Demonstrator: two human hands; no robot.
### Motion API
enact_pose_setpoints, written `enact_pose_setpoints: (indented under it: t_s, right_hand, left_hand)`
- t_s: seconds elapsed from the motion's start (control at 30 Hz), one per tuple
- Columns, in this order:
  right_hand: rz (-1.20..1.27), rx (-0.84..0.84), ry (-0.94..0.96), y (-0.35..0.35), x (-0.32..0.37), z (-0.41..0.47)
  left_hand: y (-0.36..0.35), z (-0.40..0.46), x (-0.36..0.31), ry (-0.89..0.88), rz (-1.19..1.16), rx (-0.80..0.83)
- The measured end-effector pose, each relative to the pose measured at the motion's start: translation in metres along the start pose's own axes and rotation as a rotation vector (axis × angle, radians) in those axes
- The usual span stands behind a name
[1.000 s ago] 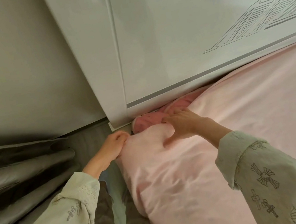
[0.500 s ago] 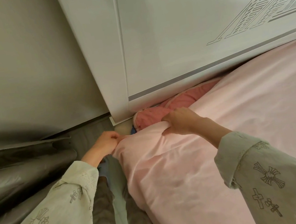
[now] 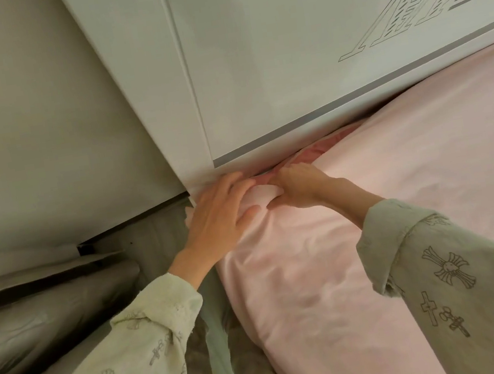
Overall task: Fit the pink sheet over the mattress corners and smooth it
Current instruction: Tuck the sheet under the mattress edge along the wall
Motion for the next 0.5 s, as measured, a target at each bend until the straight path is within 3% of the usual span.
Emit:
enact_pose_setpoints:
  t_s: [0.17,0.27,0.5]
  right_hand:
    - [0.059,-0.016,0.034,-0.007,-0.009,0.001]
    - [0.105,-0.046,0.030,-0.008,-0.026,0.012]
    - [-0.068,-0.076,-0.024,0.002,-0.112,0.002]
  left_hand:
    - [-0.029,0.015,0.026,0.185,0.056,0.385]
    - [-0.022,0.015,0.035,0.193,0.012,0.388]
    - [-0.021,0.022,0.037,0.272,0.002,0.374]
Point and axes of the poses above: each hand's wrist, its own z-axis towards the middle knuckle, its own y-axis out of the back of the hand, x = y × z, the point moved 5 cm from there along z, towards the middle knuckle, and after that the axes turned 4 degrees about x, right-handed, at the moved point
